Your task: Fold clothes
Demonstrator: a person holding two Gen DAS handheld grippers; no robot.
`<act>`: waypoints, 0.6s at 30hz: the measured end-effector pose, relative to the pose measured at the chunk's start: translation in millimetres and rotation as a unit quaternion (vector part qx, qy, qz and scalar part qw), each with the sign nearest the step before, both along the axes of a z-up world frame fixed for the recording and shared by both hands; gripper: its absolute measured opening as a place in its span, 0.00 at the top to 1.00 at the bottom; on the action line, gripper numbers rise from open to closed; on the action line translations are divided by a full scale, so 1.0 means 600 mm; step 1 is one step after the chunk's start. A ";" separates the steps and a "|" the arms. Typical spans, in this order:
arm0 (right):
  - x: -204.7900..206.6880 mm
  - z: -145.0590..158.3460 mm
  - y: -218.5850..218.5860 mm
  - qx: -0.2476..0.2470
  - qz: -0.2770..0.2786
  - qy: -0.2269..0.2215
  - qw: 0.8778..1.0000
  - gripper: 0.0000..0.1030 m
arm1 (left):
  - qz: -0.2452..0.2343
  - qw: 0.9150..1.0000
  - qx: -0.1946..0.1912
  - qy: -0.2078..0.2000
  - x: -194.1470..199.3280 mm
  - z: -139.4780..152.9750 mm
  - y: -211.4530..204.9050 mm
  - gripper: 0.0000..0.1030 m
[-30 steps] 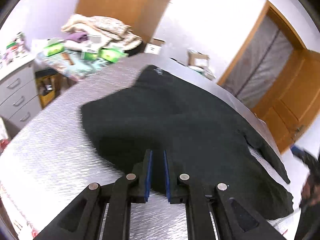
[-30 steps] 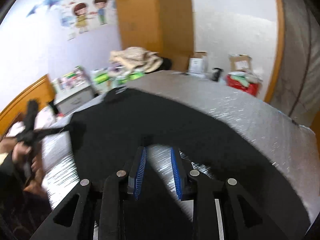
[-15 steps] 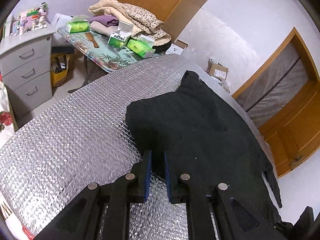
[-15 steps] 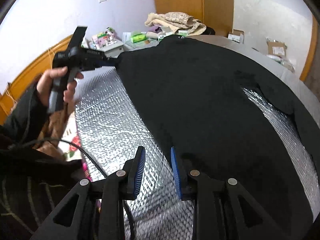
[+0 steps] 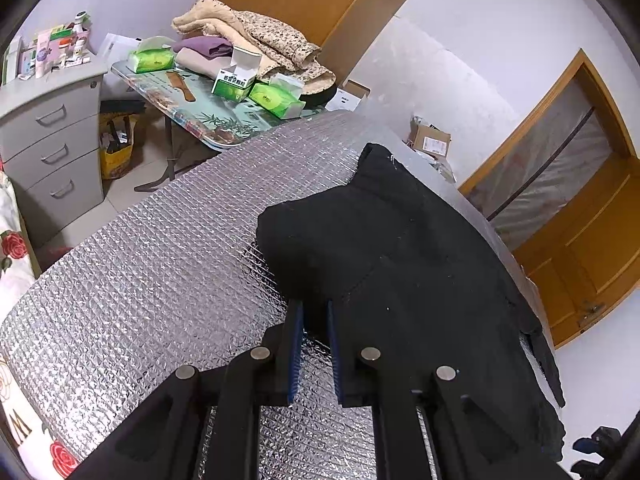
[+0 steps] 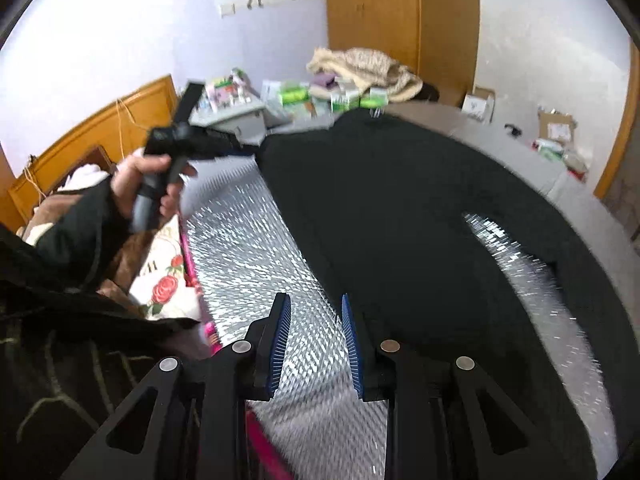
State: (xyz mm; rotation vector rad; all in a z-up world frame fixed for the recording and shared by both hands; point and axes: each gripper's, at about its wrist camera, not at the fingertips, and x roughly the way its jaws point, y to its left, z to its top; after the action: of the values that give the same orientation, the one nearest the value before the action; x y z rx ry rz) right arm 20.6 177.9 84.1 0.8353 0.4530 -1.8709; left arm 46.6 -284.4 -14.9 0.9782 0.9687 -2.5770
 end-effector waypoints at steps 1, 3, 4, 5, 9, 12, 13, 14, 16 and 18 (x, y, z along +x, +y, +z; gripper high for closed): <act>0.004 0.006 0.006 -0.003 0.000 0.003 1.000 0.63 | -0.001 1.000 0.001 0.002 -0.001 0.001 0.000 0.88; 0.005 -0.007 0.001 0.001 -0.005 0.003 1.000 0.58 | -0.004 1.000 0.002 0.007 -0.004 0.002 0.001 0.88; 0.001 -0.021 -0.006 0.007 -0.007 -0.002 1.000 0.58 | -0.004 1.000 0.002 0.008 -0.007 0.001 -0.001 0.88; -0.002 -0.038 -0.017 0.016 -0.006 -0.003 1.000 0.58 | -0.002 1.000 0.003 0.007 -0.009 0.001 -0.003 0.88; -0.012 -0.107 -0.062 0.062 -0.011 0.014 0.998 0.58 | 0.009 1.000 0.017 0.008 -0.016 -0.008 -0.021 0.88; -0.021 -0.134 -0.080 0.071 -0.006 0.018 0.997 0.58 | 0.020 0.999 0.031 0.005 -0.026 -0.017 -0.035 0.88; -0.026 -0.137 -0.082 0.068 -0.006 0.015 0.998 0.58 | 0.021 0.999 0.038 0.005 -0.030 -0.020 -0.039 0.88; -0.031 -0.138 -0.083 0.063 -0.006 0.010 0.998 0.58 | 0.022 0.999 0.042 0.006 -0.034 -0.021 -0.042 0.88; -0.040 -0.139 -0.084 0.056 -0.007 0.001 0.998 0.59 | 0.021 0.999 0.045 0.005 -0.043 -0.020 -0.043 0.88; -0.044 -0.140 -0.084 0.055 -0.010 -0.004 0.998 0.69 | 0.022 0.999 0.045 0.003 -0.051 -0.018 -0.044 0.88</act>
State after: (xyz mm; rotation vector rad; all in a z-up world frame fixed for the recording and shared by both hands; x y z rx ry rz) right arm -6.0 127.3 0.0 0.9227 0.5492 -1.8738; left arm 16.0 -310.6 -25.9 0.9614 1.1039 -2.5210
